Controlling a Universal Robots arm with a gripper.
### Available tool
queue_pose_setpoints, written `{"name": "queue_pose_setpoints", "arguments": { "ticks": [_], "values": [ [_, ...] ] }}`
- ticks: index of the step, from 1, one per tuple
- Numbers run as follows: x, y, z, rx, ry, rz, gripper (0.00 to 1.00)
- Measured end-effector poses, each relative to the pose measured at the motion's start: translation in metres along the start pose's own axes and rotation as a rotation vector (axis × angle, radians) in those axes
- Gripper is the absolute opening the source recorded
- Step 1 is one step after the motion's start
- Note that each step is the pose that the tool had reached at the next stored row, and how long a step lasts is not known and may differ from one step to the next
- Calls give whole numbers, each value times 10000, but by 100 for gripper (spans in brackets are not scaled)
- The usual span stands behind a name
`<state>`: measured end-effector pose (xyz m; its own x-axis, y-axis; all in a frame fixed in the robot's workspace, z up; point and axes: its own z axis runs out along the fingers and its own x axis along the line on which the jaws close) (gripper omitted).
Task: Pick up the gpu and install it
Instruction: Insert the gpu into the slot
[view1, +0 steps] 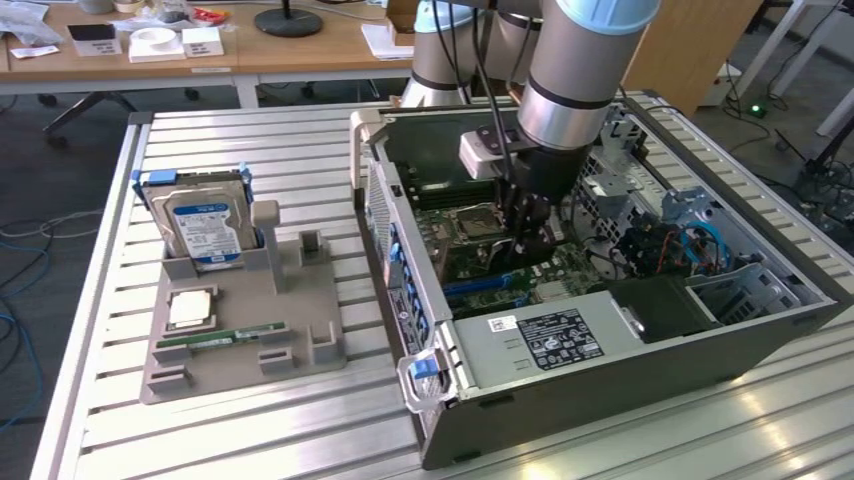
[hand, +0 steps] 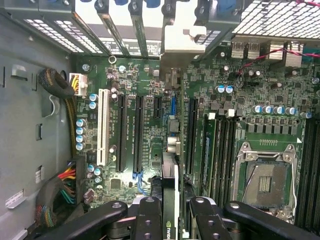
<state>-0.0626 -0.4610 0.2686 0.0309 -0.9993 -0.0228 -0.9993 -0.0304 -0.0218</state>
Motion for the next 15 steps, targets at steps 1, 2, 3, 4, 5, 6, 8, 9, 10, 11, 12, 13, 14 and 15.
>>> {"name": "queue_pose_setpoints", "arguments": {
  "ticks": [1,2,3,4,5,6,8,9,10,11,12,13,14,15],
  "values": [
    [-3,7,1,1,1,0,26],
    [-6,14,2,2,1,0,26],
    [-7,19,6,3,1,0,26],
    [-7,22,13,4,0,0,26],
    [-7,26,23,6,1,0,26],
    [-7,29,31,7,2,0,26],
    [-10,37,45,11,2,0,26],
    [-14,42,49,14,3,-1,26],
    [-18,46,52,17,1,0,26],
    [-18,47,52,17,1,0,26],
    [-18,47,52,17,2,-1,26],
    [-18,47,53,17,2,0,26],
    [-18,47,53,17,1,0,26],
    [-18,48,53,17,2,-1,26]
  ]
}}
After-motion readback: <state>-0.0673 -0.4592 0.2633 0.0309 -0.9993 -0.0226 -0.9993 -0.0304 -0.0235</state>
